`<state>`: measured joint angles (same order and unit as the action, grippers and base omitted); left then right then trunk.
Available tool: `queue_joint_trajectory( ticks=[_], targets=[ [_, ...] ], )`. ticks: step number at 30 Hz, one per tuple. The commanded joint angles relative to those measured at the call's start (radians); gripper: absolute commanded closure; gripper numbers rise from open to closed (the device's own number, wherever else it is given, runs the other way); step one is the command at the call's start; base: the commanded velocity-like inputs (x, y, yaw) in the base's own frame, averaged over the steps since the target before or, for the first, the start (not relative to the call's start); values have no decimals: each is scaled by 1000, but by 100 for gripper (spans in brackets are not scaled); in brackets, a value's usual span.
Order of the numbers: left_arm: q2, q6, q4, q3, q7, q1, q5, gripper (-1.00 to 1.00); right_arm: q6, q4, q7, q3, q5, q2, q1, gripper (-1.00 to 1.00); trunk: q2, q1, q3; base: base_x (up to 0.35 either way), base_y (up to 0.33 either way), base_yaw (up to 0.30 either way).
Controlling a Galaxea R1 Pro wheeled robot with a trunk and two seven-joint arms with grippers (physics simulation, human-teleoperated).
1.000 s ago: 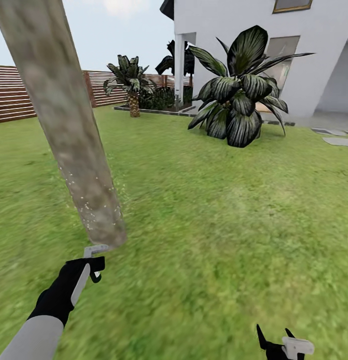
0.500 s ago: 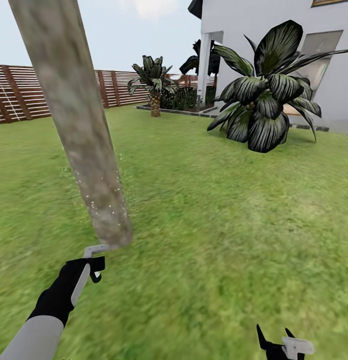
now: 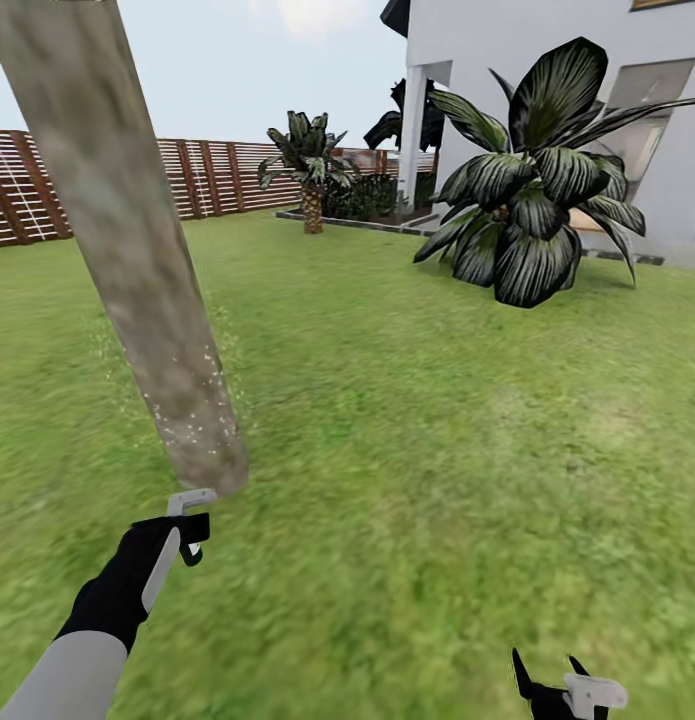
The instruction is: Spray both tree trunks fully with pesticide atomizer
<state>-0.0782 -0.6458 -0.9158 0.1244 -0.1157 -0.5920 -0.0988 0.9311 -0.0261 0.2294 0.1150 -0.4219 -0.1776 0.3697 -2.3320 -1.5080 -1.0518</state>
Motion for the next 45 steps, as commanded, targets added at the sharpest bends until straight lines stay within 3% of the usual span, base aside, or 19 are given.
queue_joint_trajectory(
  ticks=[1,19,23,28,30,31,33,36,39,40,42,44,45],
  targets=[
    [0,0,0,0,0,0,1,100,0,0,0,0,0,0,0,-100,0,0,0,-253,-186,0],
    [0,4,29,2,2,0,-1,100,-1,0,0,0,0,0,0,-100,0,0,0,-270,164,0],
    [0,85,57,2,12,2,1,100,-1,0,1,0,0,1,0,-100,0,0,0,-244,234,-169],
    [-2,124,83,-3,25,5,7,100,-1,0,-1,-1,-2,0,0,-100,0,0,0,-259,230,-259],
    [-5,206,110,-31,54,20,14,100,-2,0,0,0,-1,1,0,-100,0,0,0,-271,223,-138],
    [-13,246,122,-66,101,25,26,100,-3,-1,1,1,0,1,0,-100,0,0,0,-272,222,-48],
    [-36,292,153,-133,218,42,72,100,-6,-5,3,8,15,1,0,-100,0,0,0,-274,186,-20],
    [-55,476,274,-221,381,60,200,100,-69,-66,2,101,185,16,3,-100,0,0,0,-261,122,-5],
    [-62,588,390,-241,593,62,276,100,-355,-241,2,126,348,51,39,-100,0,0,0,-157,68,-1],
    [-63,601,400,-242,645,63,301,100,-418,-289,3,128,375,55,47,-100,0,0,0,-70,22,0],
    [-63,617,415,-242,765,63,401,100,-549,-415,16,132,439,80,61,-100,0,0,0,-27,8,0],
    [-54,620,419,-244,845,63,522,100,-599,-472,86,135,512,135,73,-100,0,0,0,-7,2,0],
    [-51,617,420,-243,870,63,562,100,-606,-480,124,136,552,152,78,-100,0,0,0,-2,1,0]
  ],
)
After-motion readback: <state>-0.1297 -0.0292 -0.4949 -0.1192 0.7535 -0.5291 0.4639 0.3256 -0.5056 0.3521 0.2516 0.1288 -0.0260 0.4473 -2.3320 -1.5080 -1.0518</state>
